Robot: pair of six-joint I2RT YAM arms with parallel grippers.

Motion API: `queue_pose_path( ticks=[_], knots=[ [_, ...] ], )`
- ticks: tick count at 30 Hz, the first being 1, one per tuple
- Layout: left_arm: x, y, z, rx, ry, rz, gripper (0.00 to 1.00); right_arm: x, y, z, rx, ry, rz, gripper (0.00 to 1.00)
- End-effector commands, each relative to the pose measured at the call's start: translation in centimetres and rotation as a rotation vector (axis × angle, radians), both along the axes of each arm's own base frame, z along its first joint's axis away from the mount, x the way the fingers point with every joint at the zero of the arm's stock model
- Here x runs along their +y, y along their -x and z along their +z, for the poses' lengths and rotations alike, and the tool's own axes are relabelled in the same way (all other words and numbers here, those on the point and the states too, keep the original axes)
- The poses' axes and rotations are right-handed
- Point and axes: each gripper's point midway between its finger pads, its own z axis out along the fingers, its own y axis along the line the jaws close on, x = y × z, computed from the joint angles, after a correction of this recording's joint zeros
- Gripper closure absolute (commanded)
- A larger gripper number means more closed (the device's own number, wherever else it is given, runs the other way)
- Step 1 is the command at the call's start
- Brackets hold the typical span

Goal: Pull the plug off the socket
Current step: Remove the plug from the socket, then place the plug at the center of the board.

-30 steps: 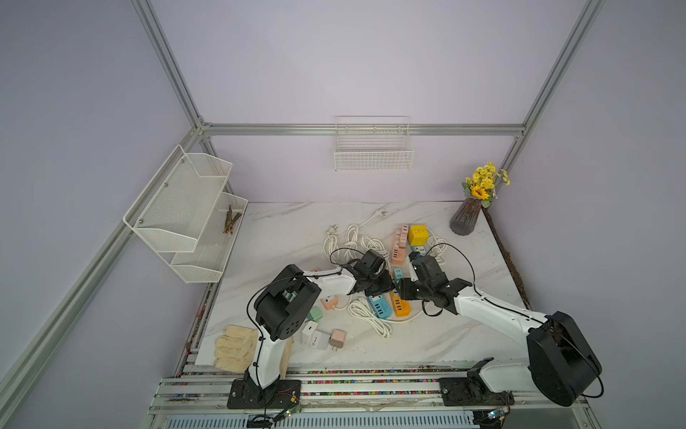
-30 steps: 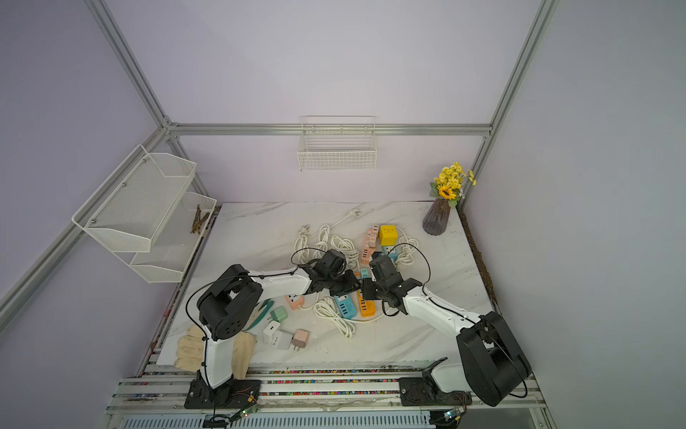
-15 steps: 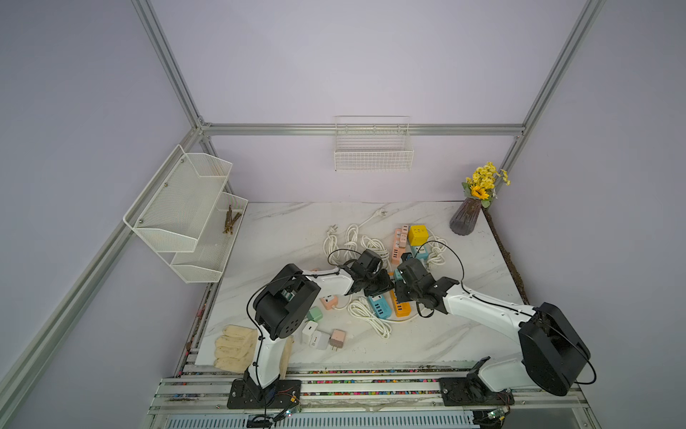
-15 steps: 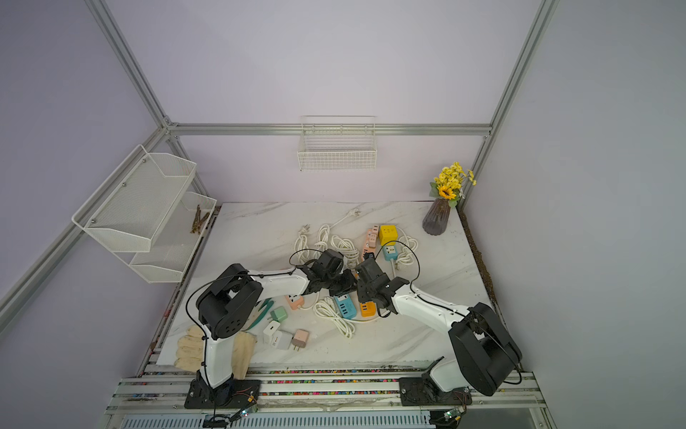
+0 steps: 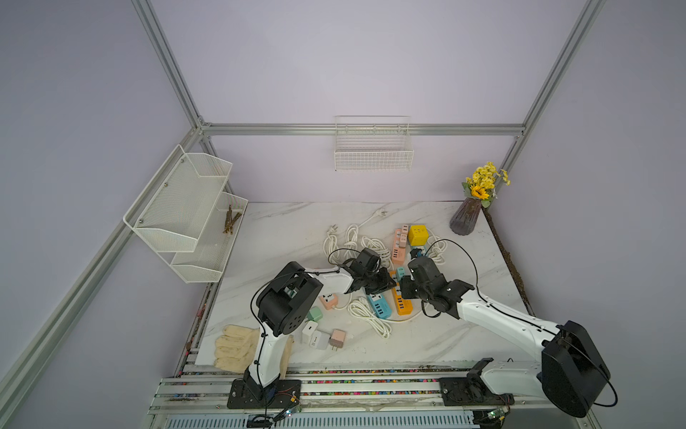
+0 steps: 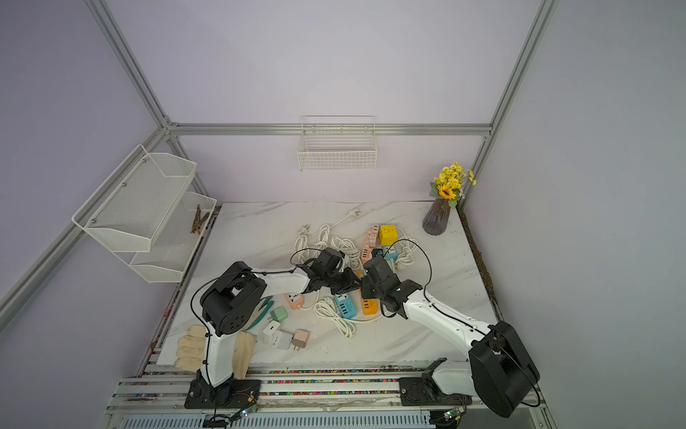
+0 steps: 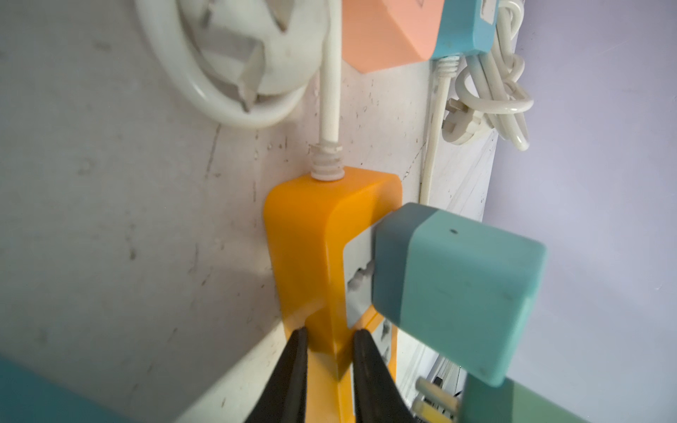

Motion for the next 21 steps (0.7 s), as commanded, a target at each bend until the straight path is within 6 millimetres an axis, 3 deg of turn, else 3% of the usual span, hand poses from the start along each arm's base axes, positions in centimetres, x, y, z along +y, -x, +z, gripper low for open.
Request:
queue_pose_path(
  ticks=[1,5,9,12,15,21],
  knots=[
    [3.6,1.4,-6.3,0.110,-0.203,0.044,0.76,-0.6,-0.1,2.0,-0.066,-0.003,-0.029,0.82],
    [2.2,0.5,-3.3,0.032,-0.142,-0.016,0.74,-1.4,0.5,4.3,-0.144,-0.047,-0.043,0.81],
    [0.7,-0.6,2.2,-0.142,-0.068,-0.120,0.61,-1.0,1.4,6.6,-0.235,-0.188,0.004,0.80],
    [0.6,-1.0,6.3,-0.275,-0.029,-0.164,0.52,-0.9,2.0,7.8,-0.263,-0.292,0.047,0.79],
    [2.5,-1.4,8.8,-0.407,-0.098,-0.161,0.46,-1.1,2.6,9.0,-0.293,-0.381,0.078,0.79],
    [8.7,-0.8,11.7,-0.664,-0.264,-0.092,0.37,-0.8,3.8,10.7,-0.329,-0.545,0.172,0.79]
  ],
)
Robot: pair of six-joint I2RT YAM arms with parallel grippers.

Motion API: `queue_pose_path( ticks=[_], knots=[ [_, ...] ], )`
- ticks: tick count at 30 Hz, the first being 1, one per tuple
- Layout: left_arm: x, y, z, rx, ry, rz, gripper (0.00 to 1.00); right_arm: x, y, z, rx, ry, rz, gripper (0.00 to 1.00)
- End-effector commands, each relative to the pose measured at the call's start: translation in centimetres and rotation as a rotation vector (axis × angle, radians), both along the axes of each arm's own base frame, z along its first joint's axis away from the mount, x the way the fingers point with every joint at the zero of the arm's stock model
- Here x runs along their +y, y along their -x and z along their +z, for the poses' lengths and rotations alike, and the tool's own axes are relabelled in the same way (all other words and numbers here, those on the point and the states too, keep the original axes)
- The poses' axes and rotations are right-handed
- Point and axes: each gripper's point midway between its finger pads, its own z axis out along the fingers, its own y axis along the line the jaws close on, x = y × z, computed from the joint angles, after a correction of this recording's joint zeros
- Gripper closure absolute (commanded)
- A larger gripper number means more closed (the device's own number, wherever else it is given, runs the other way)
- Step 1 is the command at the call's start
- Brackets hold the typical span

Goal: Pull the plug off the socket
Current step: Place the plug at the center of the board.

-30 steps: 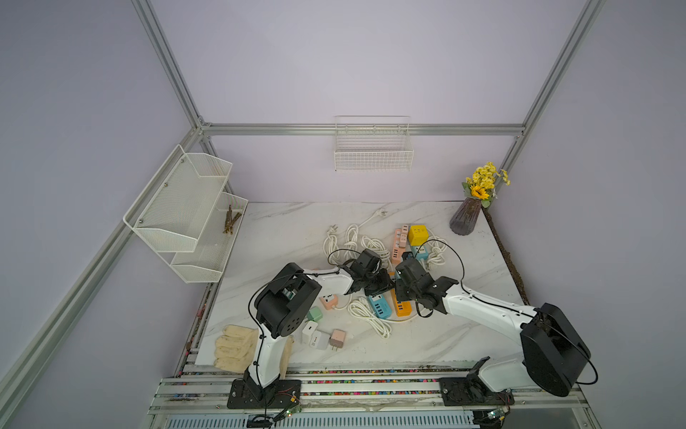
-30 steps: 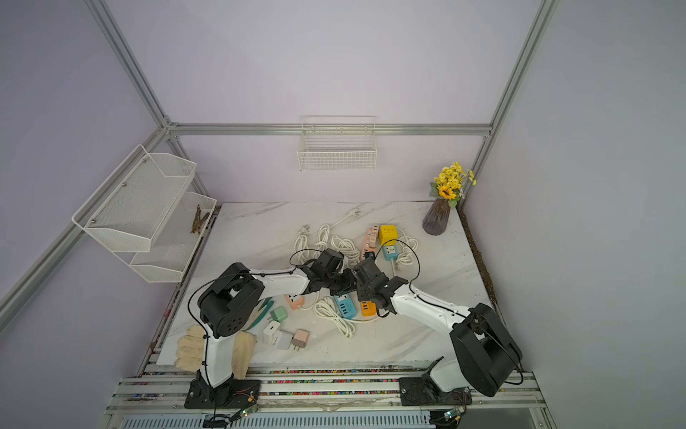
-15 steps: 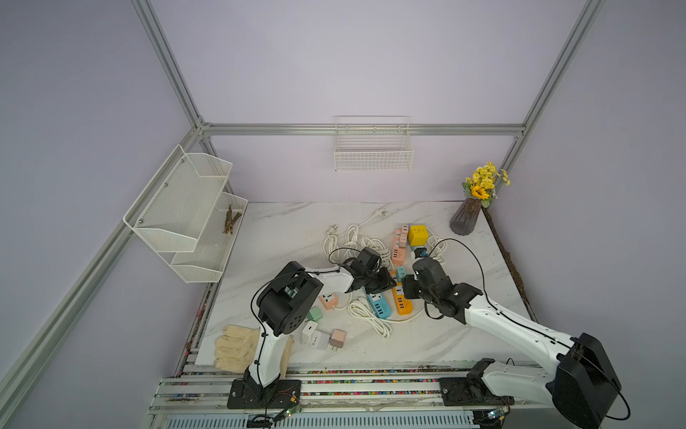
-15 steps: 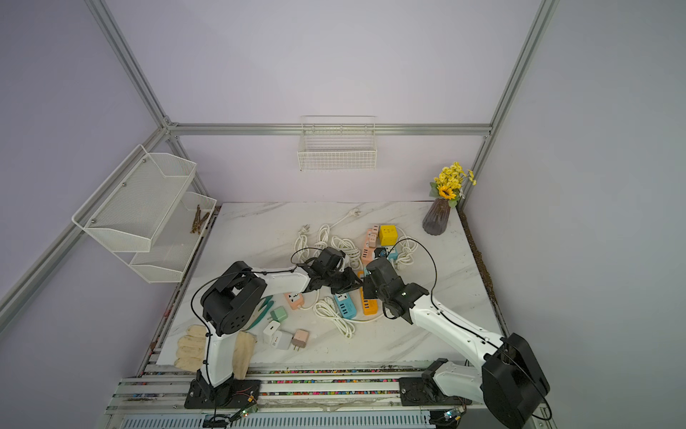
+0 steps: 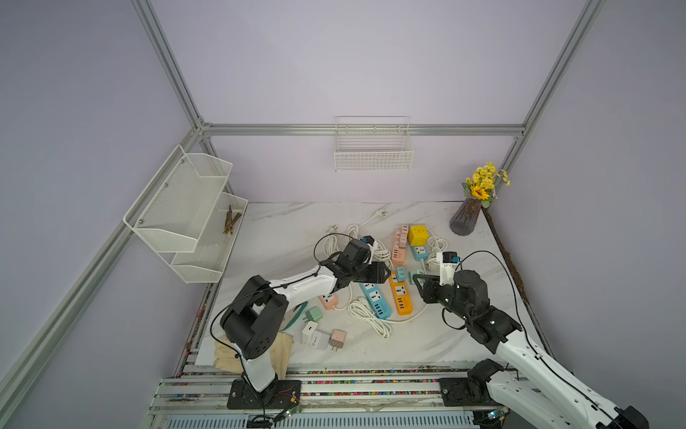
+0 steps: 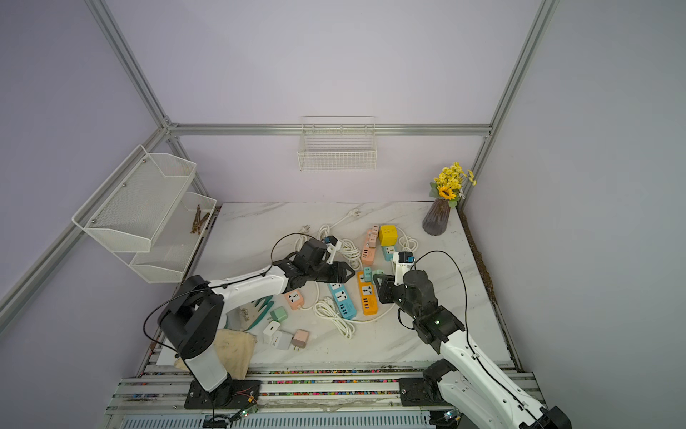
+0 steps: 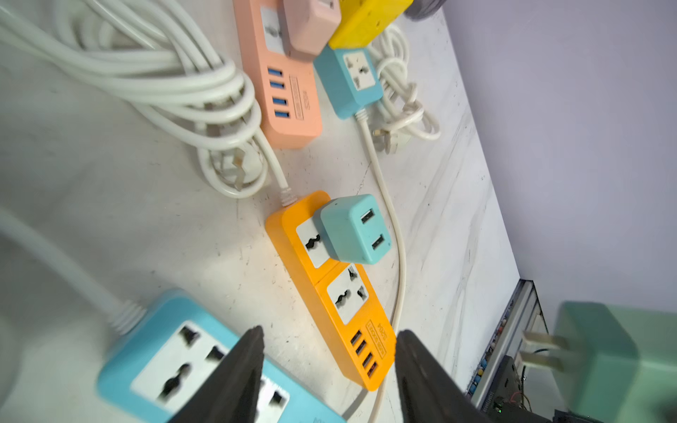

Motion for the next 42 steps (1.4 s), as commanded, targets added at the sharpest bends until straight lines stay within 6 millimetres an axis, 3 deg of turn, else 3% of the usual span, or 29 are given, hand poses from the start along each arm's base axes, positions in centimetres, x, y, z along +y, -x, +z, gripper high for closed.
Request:
queue_pose_path(
  ticks=[1,9,13,16,23,37,42],
  knots=[
    [3.8,-0.6,2.1,-0.238,-0.113,0.039,0.36,2.1,0.9,2.9,-0.080,-0.155,0.152,0.79],
    [10.5,1.5,6.8,-0.493,-0.077,0.205,0.23,6.5,3.2,2.8,0.000,-0.372,0.473,0.79],
    [14.8,1.8,7.4,-0.539,-0.080,0.340,0.03,8.4,4.4,2.2,0.044,-0.421,0.634,0.79],
    [16.7,2.0,7.9,-0.555,-0.034,0.398,0.00,9.8,4.7,0.9,0.092,-0.404,0.671,0.79],
    [17.7,2.1,8.0,-0.556,-0.035,0.429,0.00,13.9,7.5,-2.5,0.155,-0.219,0.771,0.78],
    [18.8,2.5,8.6,-0.574,-0.034,0.472,0.00,18.5,11.5,-10.8,0.344,0.142,0.903,0.76],
    [19.0,2.6,8.7,-0.578,-0.030,0.477,0.00,19.3,12.0,-12.8,0.378,0.226,0.916,0.74]
  ],
)
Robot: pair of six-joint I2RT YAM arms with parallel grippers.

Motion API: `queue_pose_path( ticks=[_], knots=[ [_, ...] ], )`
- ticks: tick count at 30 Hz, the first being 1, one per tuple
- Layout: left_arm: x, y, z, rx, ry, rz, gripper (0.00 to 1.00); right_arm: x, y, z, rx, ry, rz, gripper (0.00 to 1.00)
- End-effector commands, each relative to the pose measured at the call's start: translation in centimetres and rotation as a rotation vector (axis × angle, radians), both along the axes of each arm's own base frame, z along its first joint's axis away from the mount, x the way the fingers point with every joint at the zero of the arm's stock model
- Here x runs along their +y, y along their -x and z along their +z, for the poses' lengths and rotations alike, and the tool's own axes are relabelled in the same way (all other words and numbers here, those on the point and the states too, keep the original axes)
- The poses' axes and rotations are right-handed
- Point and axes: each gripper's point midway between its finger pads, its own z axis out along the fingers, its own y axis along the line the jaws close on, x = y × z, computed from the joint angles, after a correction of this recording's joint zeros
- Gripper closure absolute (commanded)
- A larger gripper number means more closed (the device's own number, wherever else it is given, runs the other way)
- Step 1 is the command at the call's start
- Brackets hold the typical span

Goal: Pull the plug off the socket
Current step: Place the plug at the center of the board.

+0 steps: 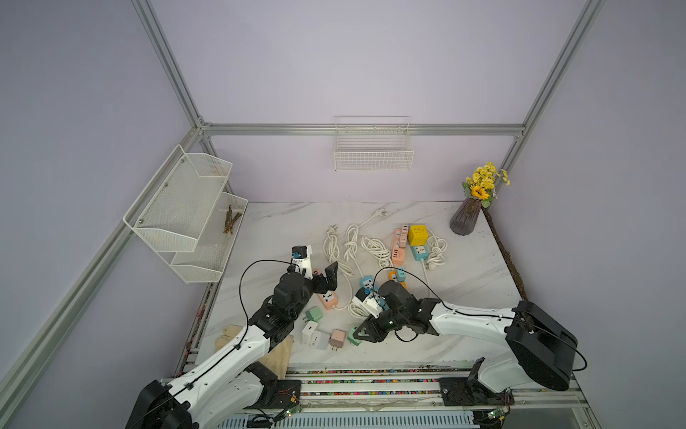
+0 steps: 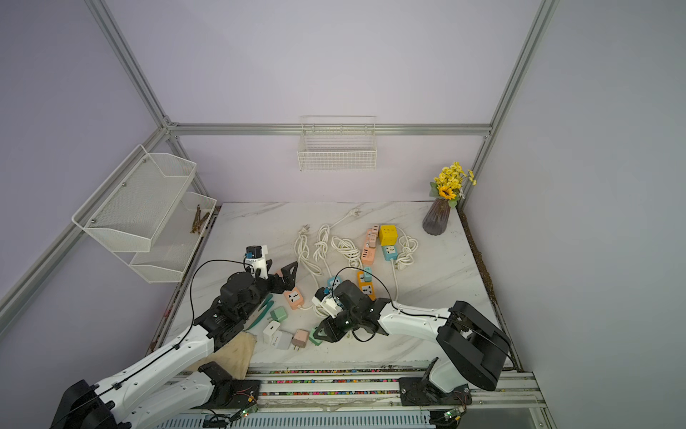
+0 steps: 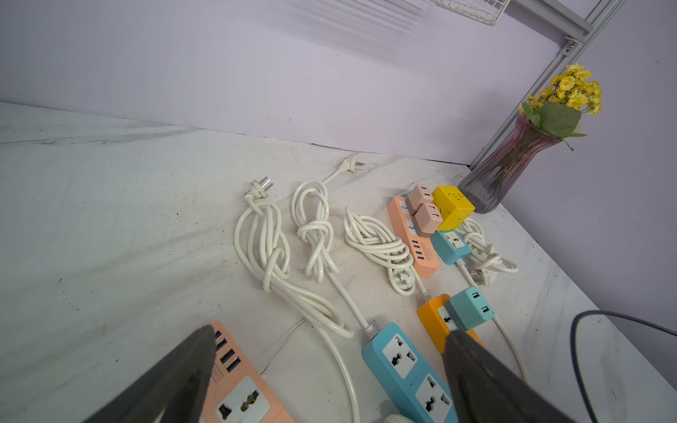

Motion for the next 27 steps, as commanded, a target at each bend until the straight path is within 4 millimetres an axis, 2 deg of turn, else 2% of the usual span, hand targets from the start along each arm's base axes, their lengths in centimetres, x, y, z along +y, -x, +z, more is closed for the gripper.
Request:
queue_pose_path(
  ticks=[1,3,6,12,14,20,23,27],
  knots=[
    [0.6,-0.1,0.7,-0.027,0.031,0.026,0.00,0.2,-0.1,-0.7,-0.046,0.061,0.019,0.73],
    [0.6,0.0,0.8,-0.028,0.034,0.025,0.00,0.3,0.0,-1.8,-0.037,0.098,0.024,0.71],
    [0.5,-0.1,0.6,-0.025,0.034,0.023,0.00,0.4,-0.1,-2.2,-0.042,0.114,0.022,0.67],
    [0.1,-0.3,0.3,-0.013,0.037,0.010,0.00,-0.5,-1.7,-1.9,-0.124,0.160,-0.048,0.44],
    [0.1,-0.3,0.2,-0.012,0.038,0.009,0.00,-0.7,-2.1,-0.2,-0.175,0.122,-0.070,0.40],
    [-0.2,-0.3,0.1,-0.009,0.040,-0.002,0.00,-2.1,-3.1,5.5,-0.363,-0.019,-0.155,0.41],
    [-0.3,-0.3,0.2,-0.010,0.046,-0.008,0.00,-3.9,-3.7,8.7,-0.477,-0.096,-0.253,0.42],
    [-0.6,-0.3,0.0,-0.005,0.055,-0.021,0.00,-8.1,-5.1,12.7,-0.621,-0.210,-0.484,0.43]
  ],
)
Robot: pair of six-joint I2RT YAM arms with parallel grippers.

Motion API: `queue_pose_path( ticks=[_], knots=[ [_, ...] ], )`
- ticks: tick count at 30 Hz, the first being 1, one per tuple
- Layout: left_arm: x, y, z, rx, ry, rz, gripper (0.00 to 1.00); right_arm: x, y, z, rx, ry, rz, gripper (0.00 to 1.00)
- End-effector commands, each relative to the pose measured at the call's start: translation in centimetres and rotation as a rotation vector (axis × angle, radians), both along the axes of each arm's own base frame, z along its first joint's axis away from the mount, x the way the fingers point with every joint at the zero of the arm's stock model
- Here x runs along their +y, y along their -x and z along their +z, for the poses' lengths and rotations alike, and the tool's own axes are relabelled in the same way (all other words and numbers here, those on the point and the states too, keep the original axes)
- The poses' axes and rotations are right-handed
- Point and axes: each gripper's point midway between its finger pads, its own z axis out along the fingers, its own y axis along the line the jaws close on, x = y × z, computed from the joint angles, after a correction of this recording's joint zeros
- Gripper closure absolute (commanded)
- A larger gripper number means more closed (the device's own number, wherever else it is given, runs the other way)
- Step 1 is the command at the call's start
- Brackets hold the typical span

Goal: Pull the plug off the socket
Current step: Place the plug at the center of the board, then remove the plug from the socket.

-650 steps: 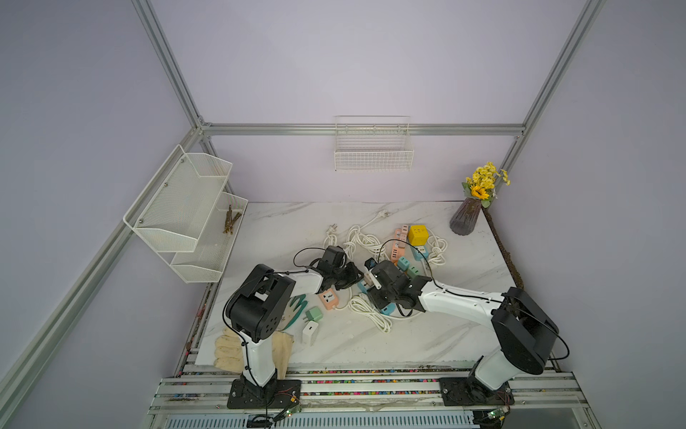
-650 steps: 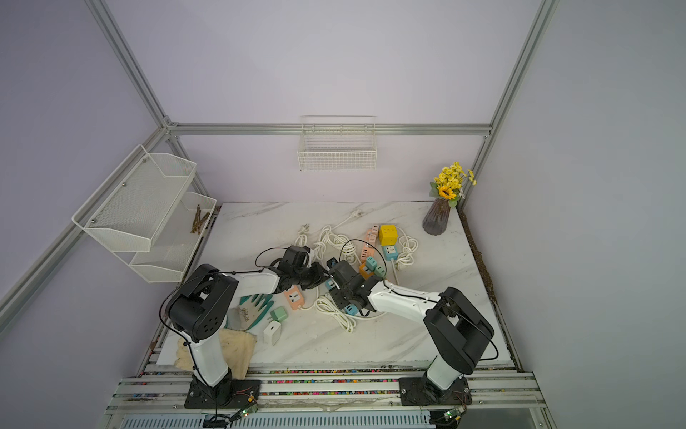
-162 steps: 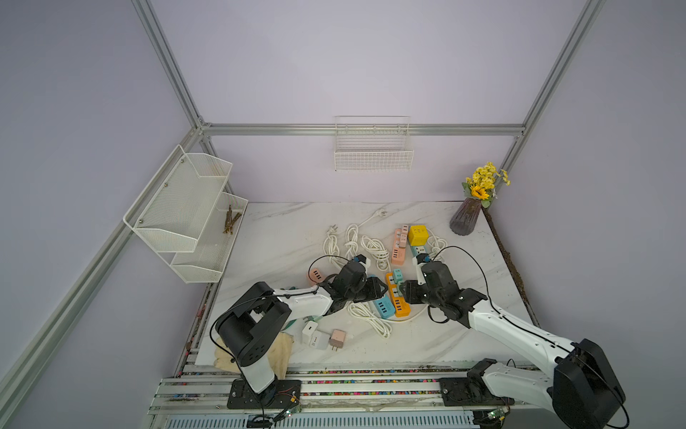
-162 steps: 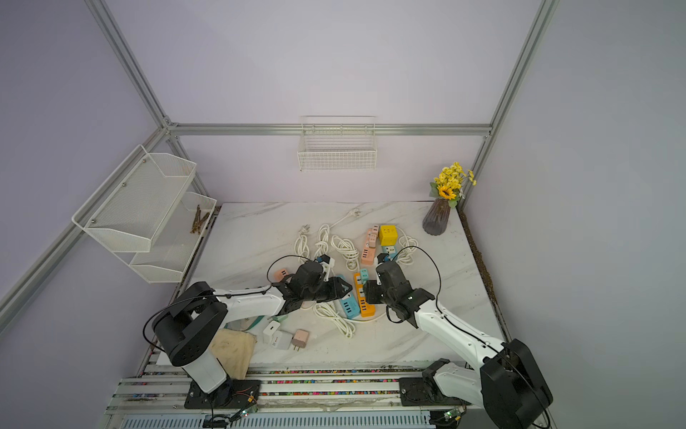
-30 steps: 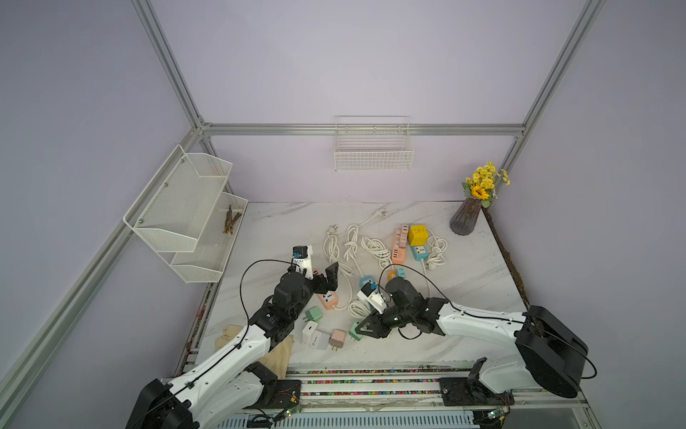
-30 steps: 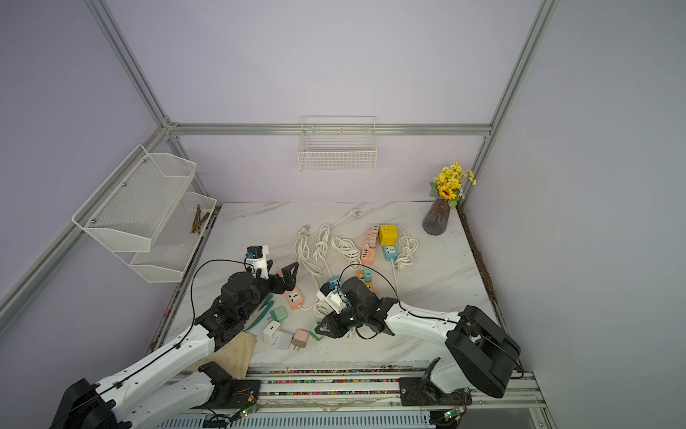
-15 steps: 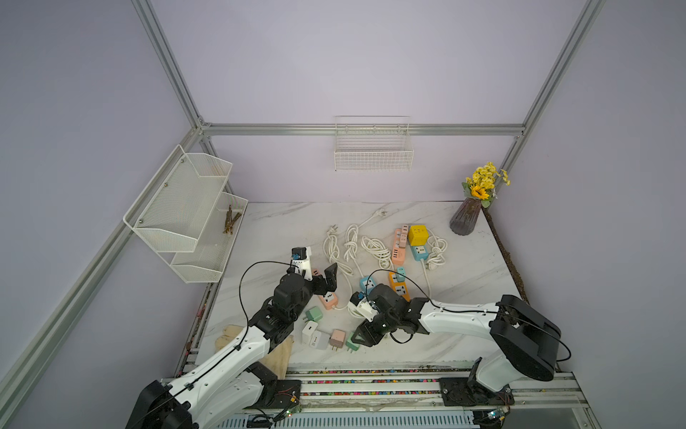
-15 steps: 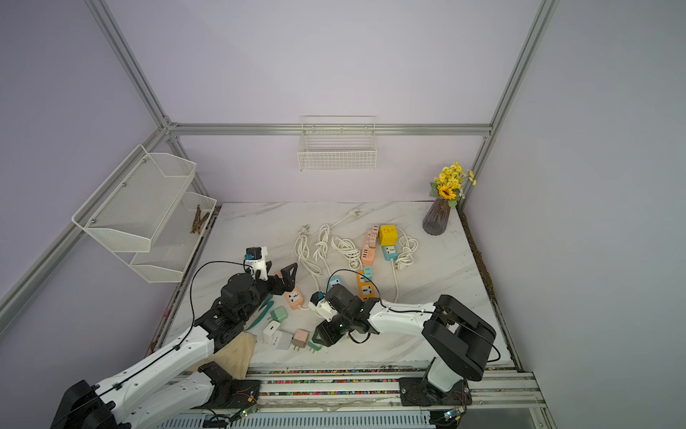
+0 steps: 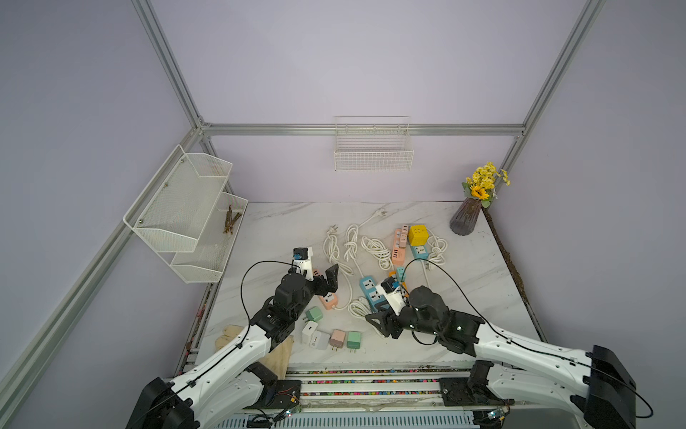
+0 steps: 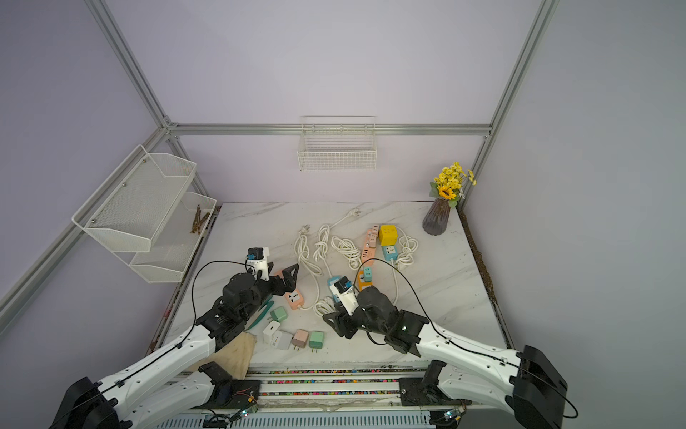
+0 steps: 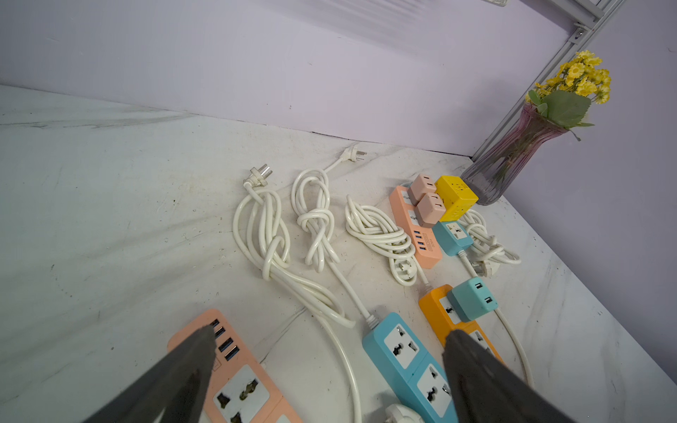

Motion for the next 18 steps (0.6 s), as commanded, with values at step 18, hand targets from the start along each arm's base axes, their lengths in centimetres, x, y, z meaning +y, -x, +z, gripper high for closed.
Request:
queue_pose_path(
  ticks=[18],
  knots=[
    [-3.3,-1.2,-0.7,0.062,0.102,-0.118,0.00,-9.2,-6.1,0.8,-0.013,-0.165,-0.442,0.43]
  ],
)
